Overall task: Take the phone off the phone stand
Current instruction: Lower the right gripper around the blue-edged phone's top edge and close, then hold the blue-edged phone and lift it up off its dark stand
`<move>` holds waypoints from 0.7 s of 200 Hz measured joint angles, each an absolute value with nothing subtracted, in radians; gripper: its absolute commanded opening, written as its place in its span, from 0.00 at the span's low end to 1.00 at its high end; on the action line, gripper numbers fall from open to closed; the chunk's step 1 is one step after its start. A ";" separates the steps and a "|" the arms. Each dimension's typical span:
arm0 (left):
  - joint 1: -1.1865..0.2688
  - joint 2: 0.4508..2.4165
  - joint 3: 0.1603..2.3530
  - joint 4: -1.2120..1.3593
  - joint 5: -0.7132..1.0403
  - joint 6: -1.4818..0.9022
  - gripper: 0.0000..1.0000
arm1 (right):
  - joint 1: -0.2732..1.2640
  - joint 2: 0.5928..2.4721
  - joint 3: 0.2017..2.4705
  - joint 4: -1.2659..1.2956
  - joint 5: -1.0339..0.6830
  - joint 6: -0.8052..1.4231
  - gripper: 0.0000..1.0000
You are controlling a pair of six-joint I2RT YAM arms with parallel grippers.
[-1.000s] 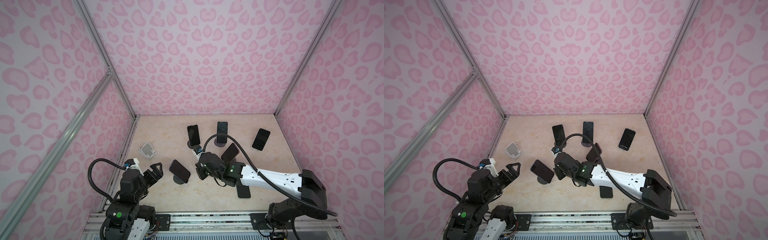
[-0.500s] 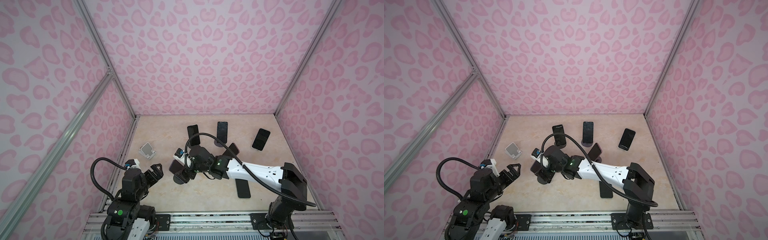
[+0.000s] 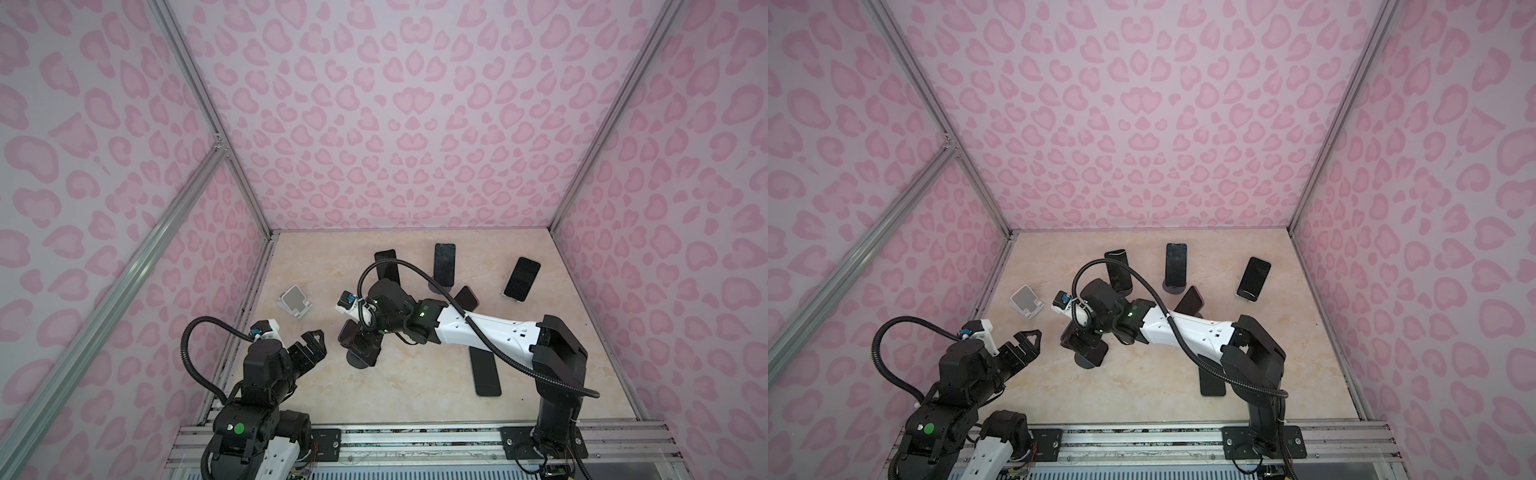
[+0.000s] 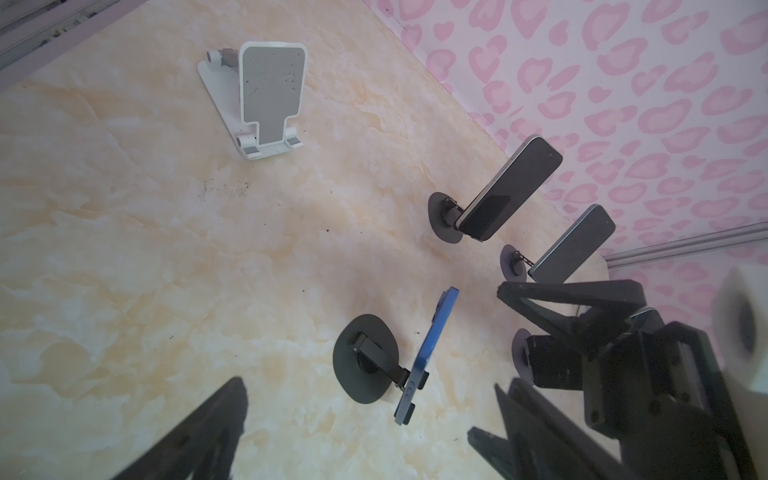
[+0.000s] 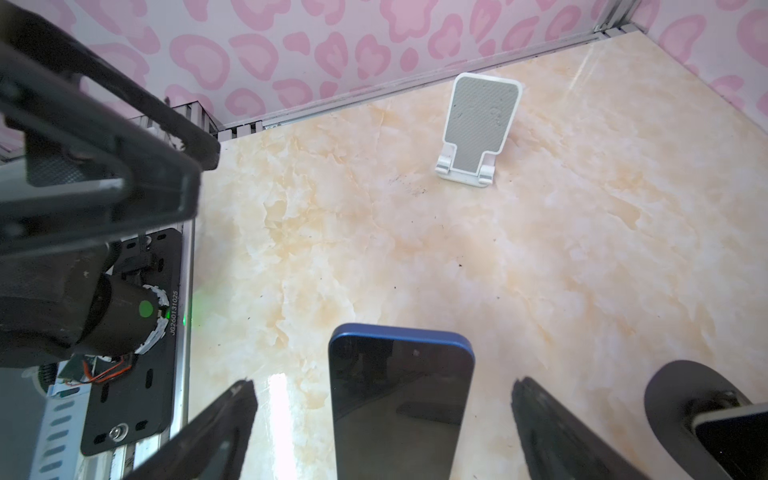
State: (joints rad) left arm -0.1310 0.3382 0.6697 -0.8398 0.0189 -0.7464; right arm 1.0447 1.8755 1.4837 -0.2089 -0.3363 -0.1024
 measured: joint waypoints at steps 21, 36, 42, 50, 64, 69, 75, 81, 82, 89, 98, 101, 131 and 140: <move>-0.131 0.341 0.671 -0.840 0.019 -0.739 0.97 | 1.041 1.898 1.519 -0.215 -0.332 -0.109 0.98; -0.131 0.342 0.675 -0.840 0.019 -0.735 0.97 | 1.039 1.909 1.529 -0.216 -0.325 -0.109 0.98; -0.131 0.343 0.677 -0.840 0.019 -0.733 0.97 | 1.038 1.914 1.532 -0.216 -0.319 -0.109 0.98; -0.131 0.345 0.679 -0.840 0.019 -0.732 0.97 | 1.037 1.920 1.534 -0.216 -0.318 -0.108 0.98; -0.131 0.350 0.686 -0.840 0.019 -0.731 0.97 | 1.032 1.932 1.543 -0.220 -0.317 -0.107 0.98; -0.131 0.350 0.688 -0.840 0.019 -0.731 0.97 | 1.032 1.937 1.547 -0.219 -0.315 -0.107 0.98; -0.131 0.351 0.691 -0.840 0.019 -0.730 0.97 | 1.031 1.942 1.551 -0.220 -0.315 -0.107 0.98; -0.131 0.351 0.693 -0.840 0.019 -0.729 0.97 | 1.029 1.947 1.554 -0.219 -0.315 -0.107 0.98; -0.131 0.351 0.694 -0.840 0.019 -0.729 0.97 | 1.028 1.948 1.555 -0.219 -0.315 -0.106 0.98; -0.131 0.353 0.696 -0.840 0.019 -0.728 0.97 | 1.028 1.954 1.560 -0.221 -0.315 -0.101 0.98; -0.131 0.353 0.698 -0.841 0.019 -0.728 0.97 | 1.028 1.960 1.566 -0.223 -0.316 -0.097 0.98; -0.131 0.354 0.698 -0.841 0.019 -0.728 0.97 | 1.028 1.963 1.568 -0.223 -0.318 -0.097 0.98; -0.131 0.354 0.700 -0.841 0.019 -0.722 0.97 | 1.027 1.977 1.583 -0.229 -0.328 -0.097 0.98; -0.131 0.354 0.700 -0.841 0.019 -0.721 0.97 | 1.027 1.981 1.585 -0.230 -0.334 -0.096 0.98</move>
